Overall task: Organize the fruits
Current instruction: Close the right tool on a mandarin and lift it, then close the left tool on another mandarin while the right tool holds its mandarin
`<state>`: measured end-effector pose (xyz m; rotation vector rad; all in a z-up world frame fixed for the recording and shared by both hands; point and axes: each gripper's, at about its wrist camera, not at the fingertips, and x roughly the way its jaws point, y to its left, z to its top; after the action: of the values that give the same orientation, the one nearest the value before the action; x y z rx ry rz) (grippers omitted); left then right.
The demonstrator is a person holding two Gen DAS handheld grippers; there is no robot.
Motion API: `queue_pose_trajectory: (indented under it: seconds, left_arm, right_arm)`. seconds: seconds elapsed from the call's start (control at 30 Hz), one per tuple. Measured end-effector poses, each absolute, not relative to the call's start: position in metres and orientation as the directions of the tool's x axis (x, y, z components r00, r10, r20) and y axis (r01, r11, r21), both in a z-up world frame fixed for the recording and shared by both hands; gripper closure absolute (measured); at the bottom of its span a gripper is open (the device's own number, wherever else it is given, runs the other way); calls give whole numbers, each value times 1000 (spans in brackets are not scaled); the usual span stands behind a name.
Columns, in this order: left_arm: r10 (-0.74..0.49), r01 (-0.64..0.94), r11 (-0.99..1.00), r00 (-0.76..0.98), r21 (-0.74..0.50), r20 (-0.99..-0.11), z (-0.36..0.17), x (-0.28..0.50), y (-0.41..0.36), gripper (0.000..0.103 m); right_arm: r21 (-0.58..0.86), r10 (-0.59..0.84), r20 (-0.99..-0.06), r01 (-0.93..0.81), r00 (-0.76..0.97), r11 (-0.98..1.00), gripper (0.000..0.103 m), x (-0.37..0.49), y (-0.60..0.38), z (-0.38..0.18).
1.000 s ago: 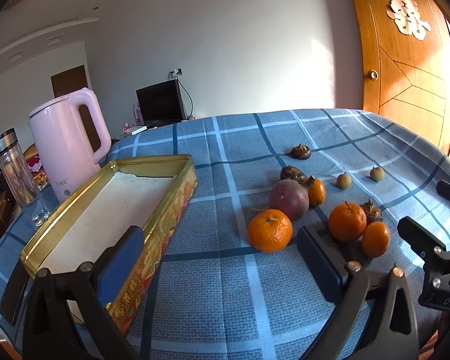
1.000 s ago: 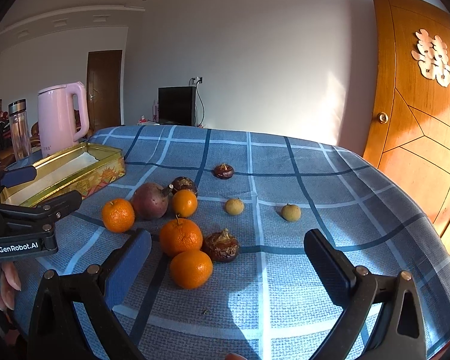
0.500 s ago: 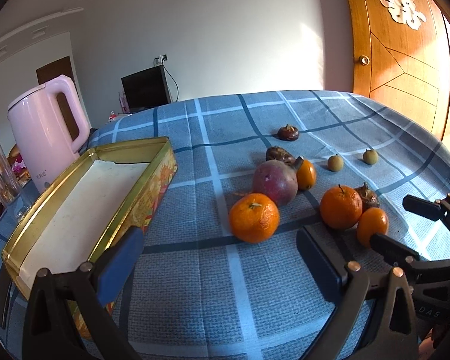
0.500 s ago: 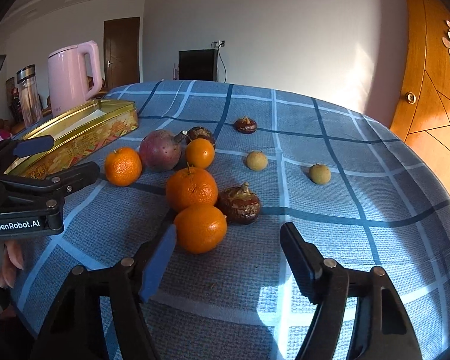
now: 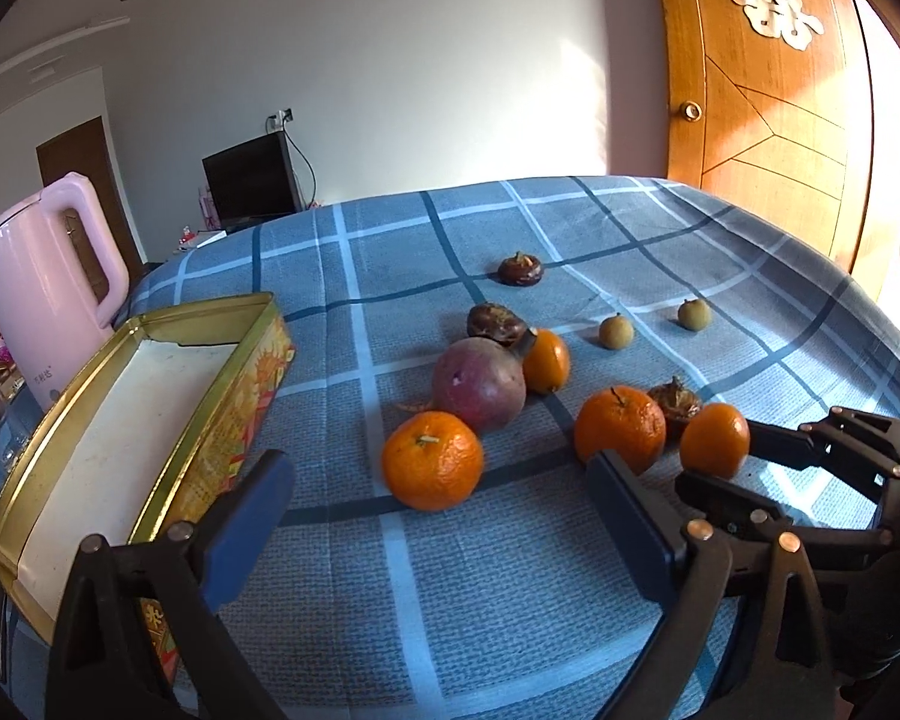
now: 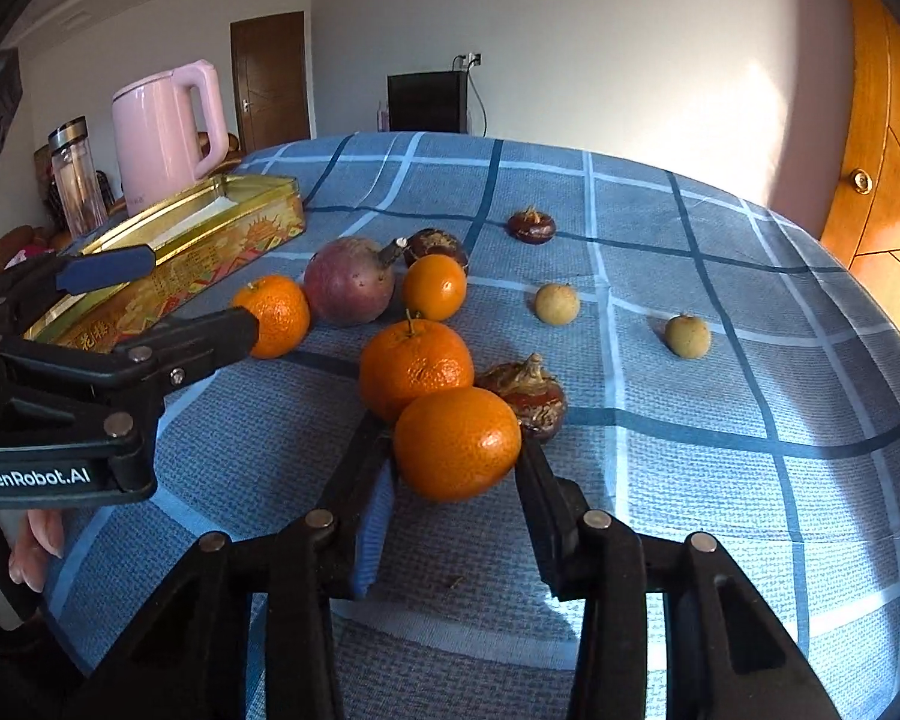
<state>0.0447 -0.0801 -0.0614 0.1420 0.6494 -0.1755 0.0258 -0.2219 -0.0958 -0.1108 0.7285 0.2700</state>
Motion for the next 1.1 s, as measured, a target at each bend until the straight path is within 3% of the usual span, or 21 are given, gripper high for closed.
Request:
queue_pose_trajectory:
  seconds: [0.17,0.3,0.33,0.43,0.67,0.8,1.1]
  left_arm:
    - [-168,264,963,746,54,-644,-63,53,-103,6]
    - [-200,320,946,708,56,-677,-70,60,-128,15]
    - [-204,330,942,700,57,-685,-73,62,-133,22]
    - [-232,363,931,650,28,-724,-81,71,-142,34]
    - [-255,389,921,624,10,-738,-87,81,-154,41]
    - [-267,398,917,611,-2,-746,-91,86,-156,52]
    - [-285,391,920,619,-28,-732,-88,86,-151,53]
  right_arm:
    - [-42,107,-615,-169,781,985,61,26,-247,-83]
    - [-49,61,-603,-113,795,992,61,26,-267,-80]
    - [-46,56,-605,-105,795,993,61,27,-270,-81]
    - [-17,72,-602,-104,795,994,61,28,-276,-81]
    - [-13,93,-609,-126,787,992,61,28,-275,-83]
    - [-21,86,-605,-125,792,992,61,27,-275,-83]
    - [-38,75,-585,-119,808,992,61,24,-274,-81]
